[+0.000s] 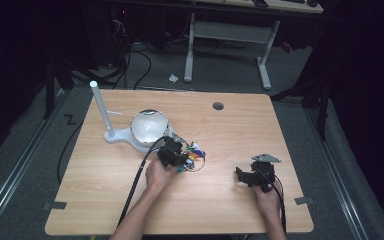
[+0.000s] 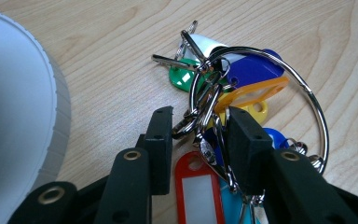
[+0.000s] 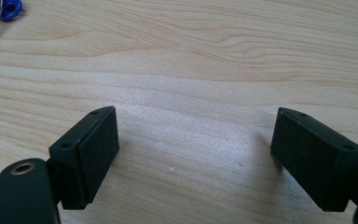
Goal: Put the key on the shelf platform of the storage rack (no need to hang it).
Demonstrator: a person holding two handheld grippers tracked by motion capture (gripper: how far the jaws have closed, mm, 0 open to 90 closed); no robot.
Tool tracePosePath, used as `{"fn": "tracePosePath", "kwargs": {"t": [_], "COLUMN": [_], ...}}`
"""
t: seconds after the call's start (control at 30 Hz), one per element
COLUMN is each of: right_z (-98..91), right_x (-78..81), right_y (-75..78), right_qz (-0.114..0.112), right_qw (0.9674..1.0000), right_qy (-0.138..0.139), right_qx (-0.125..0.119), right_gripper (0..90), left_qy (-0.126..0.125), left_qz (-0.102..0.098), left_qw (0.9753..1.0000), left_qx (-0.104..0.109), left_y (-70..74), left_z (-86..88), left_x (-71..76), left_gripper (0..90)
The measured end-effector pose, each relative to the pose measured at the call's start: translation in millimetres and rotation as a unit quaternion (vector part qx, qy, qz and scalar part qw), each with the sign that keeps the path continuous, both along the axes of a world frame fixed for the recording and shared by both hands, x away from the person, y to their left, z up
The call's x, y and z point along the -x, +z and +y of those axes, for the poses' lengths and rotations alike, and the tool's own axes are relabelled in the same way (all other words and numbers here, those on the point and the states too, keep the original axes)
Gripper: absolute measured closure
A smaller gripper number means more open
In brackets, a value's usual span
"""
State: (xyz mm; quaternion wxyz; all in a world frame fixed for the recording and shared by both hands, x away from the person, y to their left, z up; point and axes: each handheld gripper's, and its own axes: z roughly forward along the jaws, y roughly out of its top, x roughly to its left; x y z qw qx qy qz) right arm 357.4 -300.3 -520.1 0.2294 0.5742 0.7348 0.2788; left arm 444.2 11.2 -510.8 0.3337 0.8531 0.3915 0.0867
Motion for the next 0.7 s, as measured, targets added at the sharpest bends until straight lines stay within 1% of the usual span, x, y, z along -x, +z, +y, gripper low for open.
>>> {"fn": "tracePosePath", "kwargs": {"t": [0.33, 0.47, 0.5, 0.53, 0.63, 0.7], "right_z": [0.0, 0.0, 0.0, 0.0, 0.0, 0.0], "right_x": [0.0, 0.0, 0.0, 0.0, 0.0, 0.0], "right_y": [0.0, 0.0, 0.0, 0.0, 0.0, 0.0], "right_qz": [0.0, 0.0, 0.0, 0.0, 0.0, 0.0], "right_qw": [1.0, 1.0, 1.0, 1.0, 1.0, 1.0], "right_qy": [0.0, 0.0, 0.0, 0.0, 0.0, 0.0], "right_qx": [0.0, 0.0, 0.0, 0.0, 0.0, 0.0], "right_gripper": [15.2, 15.2, 15.2, 15.2, 15.2, 15.2], "left_qy": [0.004, 0.006, 0.004, 0.002, -0.001, -0.003], "left_qz": [-0.003, -0.007, -0.008, -0.016, -0.025, -0.028], "left_qw": [1.0, 0.9999, 0.9999, 0.9997, 0.9996, 0.9995], "left_qx": [0.005, 0.011, 0.014, 0.017, 0.014, 0.014], "left_y": [-0.3, 0.7, 1.9, 6.1, 11.6, 13.9], "left_z": [2.9, 4.0, 4.6, 5.7, 7.3, 8.0], "left_x": [3.4, 5.2, 6.2, 7.8, 10.4, 11.9], "left_gripper": [64.6, 65.4, 65.4, 72.4, 72.8, 73.0]}}
